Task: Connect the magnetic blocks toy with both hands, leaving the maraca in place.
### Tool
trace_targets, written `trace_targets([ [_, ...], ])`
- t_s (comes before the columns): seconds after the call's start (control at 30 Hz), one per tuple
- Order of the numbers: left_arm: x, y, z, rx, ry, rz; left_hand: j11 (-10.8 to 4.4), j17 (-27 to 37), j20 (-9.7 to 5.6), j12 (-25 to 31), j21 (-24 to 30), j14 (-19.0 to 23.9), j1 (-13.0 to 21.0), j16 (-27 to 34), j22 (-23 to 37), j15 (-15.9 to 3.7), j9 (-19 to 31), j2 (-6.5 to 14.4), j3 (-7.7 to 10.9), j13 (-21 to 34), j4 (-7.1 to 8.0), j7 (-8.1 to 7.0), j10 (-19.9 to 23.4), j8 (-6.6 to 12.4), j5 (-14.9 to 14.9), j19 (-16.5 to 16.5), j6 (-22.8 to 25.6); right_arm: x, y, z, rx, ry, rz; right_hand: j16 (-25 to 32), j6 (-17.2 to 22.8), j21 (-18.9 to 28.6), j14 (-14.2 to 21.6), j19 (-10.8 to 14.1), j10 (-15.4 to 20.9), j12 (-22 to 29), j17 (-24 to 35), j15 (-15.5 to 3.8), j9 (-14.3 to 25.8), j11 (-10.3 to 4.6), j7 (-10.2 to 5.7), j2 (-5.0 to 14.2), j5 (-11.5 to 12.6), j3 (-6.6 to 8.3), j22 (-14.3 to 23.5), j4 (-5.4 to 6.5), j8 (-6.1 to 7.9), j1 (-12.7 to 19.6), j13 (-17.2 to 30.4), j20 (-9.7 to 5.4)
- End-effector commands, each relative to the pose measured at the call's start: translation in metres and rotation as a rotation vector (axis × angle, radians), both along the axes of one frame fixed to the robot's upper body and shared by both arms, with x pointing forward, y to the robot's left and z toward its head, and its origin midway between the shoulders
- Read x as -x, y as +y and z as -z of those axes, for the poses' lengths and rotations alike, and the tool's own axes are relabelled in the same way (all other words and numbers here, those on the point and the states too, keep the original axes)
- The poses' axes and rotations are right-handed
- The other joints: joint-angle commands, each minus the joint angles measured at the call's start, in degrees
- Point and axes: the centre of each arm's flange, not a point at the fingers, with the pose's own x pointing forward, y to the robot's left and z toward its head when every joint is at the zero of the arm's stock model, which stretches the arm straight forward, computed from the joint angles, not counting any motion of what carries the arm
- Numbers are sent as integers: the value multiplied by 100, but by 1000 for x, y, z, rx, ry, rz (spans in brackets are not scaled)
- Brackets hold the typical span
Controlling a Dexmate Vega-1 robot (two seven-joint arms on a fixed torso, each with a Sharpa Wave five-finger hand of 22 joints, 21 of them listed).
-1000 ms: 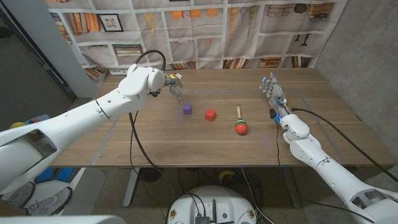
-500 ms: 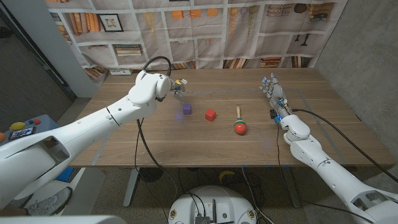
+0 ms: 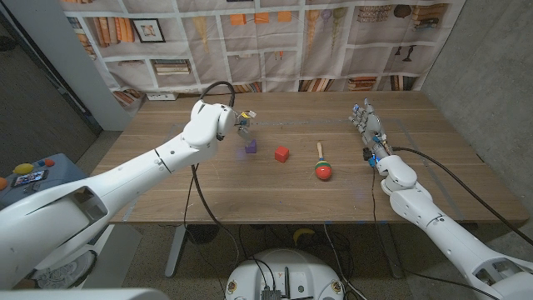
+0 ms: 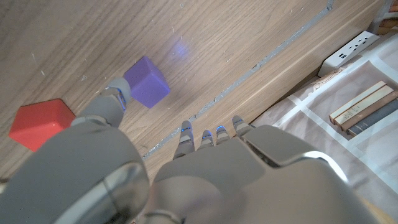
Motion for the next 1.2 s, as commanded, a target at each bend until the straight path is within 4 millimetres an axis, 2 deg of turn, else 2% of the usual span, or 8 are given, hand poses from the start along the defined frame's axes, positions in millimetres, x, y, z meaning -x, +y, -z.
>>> trace_targets([
  [0.03,-9,-9,17,-2,11,-7,26,20,17,24,38,-1160,36,25,32,43,16,-12,-21,8,9,25,-981,18,9,-762,17,1,-5,1,-10,-6,6,33,33,35,-3,22,0,41,7,0,13,-3,-44,6,18,63,19,-6,25,-2,10,40],
  [0.4,-13,-9,25,-4,-30,-17,-32,20,-7,76,78,-1064,85,63,33,-5,19,13,-24,8,9,-40,-881,60,15,-673,127,-1,-6,2,-14,-6,6,41,37,37,-8,29,-2,43,-2,11,13,-2,-47,8,15,77,20,-12,27,-16,8,47],
  [0.63,-15,-7,28,-18,-61,-25,-112,19,-61,166,133,-822,169,118,32,-53,28,29,-41,8,3,-70,-606,178,13,-465,480,-1,-5,2,-18,-5,5,44,45,38,-13,36,-1,45,-9,-3,14,-6,-49,15,15,90,20,-14,30,-23,8,47],
  [0.87,-17,-6,32,-19,-92,-28,-284,18,-146,249,178,-527,295,152,31,-134,32,30,-56,6,-11,-88,-253,275,-10,-177,849,0,-6,0,-25,-10,8,49,63,40,-6,41,10,51,-17,6,14,-14,-56,15,14,99,20,-12,36,-33,8,58],
  [1.0,-18,-6,33,-20,-113,-24,-439,18,-210,286,193,-331,395,160,30,-204,31,19,-70,0,-18,-99,-16,351,-27,12,1154,0,-7,-1,-27,-12,9,52,74,42,-4,49,12,52,-19,7,14,-10,-58,14,13,102,20,-9,40,-42,8,63],
  [1.2,-19,-7,37,-4,-133,-9,-599,18,-269,310,204,-46,537,176,29,-312,26,34,-80,-5,-18,-197,255,450,-34,255,1584,1,-7,1,-33,-13,9,57,83,44,-1,56,16,54,-22,9,14,-8,-61,14,12,108,21,-10,42,-50,8,67],
])
